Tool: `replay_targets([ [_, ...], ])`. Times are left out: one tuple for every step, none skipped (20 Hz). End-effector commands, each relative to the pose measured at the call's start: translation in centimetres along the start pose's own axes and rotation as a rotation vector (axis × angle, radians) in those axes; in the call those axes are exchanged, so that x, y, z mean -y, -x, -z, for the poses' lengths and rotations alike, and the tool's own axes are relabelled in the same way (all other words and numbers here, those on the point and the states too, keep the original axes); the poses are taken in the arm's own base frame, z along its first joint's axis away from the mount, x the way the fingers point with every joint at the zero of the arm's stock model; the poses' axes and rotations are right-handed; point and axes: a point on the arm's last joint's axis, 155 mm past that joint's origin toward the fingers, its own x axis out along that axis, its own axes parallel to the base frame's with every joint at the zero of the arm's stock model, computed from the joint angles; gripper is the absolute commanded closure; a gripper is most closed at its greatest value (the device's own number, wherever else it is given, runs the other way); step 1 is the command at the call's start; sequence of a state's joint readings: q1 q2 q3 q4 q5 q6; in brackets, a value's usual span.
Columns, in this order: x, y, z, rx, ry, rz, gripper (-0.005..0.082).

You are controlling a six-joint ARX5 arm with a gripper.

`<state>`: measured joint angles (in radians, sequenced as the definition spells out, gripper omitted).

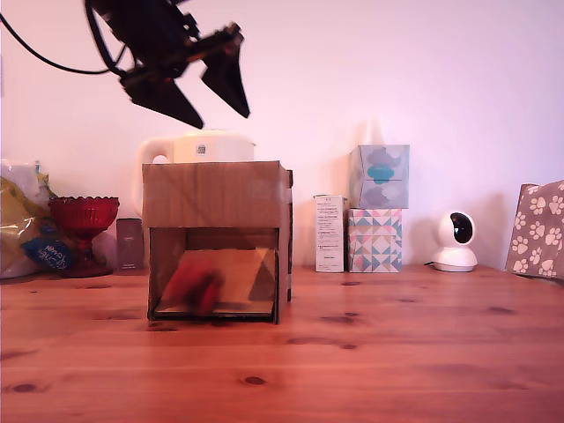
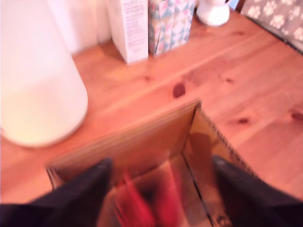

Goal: Drop the footbag into the cardboard dice tower

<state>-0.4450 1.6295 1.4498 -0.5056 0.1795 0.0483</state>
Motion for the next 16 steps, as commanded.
replay_targets([
  [0.8,0.9,1.6,-0.063,-0.017,0.024,0.0326],
  [1.1,1.1,2.5,-0.099,-0.017,0.038,0.0533],
  [1.6,1.2,3.1,-0.120,-0.017,0.066,0.0739],
  [2.1,1.5,3.4,-0.132,-0.012,0.095,0.0772],
  [2.3,1.5,3.7,-0.145,-0.008,0.104,0.0792],
  [2.4,1.6,4.0,-0.146,-0.006,0.106,0.0794],
  [2.4,1.6,4.1,-0.136,-0.009,0.106,0.0794],
  [2.4,1.6,4.3,-0.116,-0.012,0.105,0.0794],
  [2.5,1.8,4.6,-0.087,-0.018,0.103,0.0794],
  [2.5,2.0,5.0,-0.057,-0.015,0.102,0.0794],
  [2.6,2.3,5.5,-0.025,-0.020,0.102,0.0794],
  [2.7,2.6,6.0,0.010,-0.007,0.099,0.0794],
  [2.7,3.0,6.5,0.052,-0.013,0.097,0.0794],
  [2.7,3.4,7.0,0.090,-0.020,0.092,0.0794],
  [2.7,3.9,7.5,0.128,-0.027,0.088,0.0794],
  [2.7,4.3,8.0,0.168,-0.035,0.084,0.0794],
])
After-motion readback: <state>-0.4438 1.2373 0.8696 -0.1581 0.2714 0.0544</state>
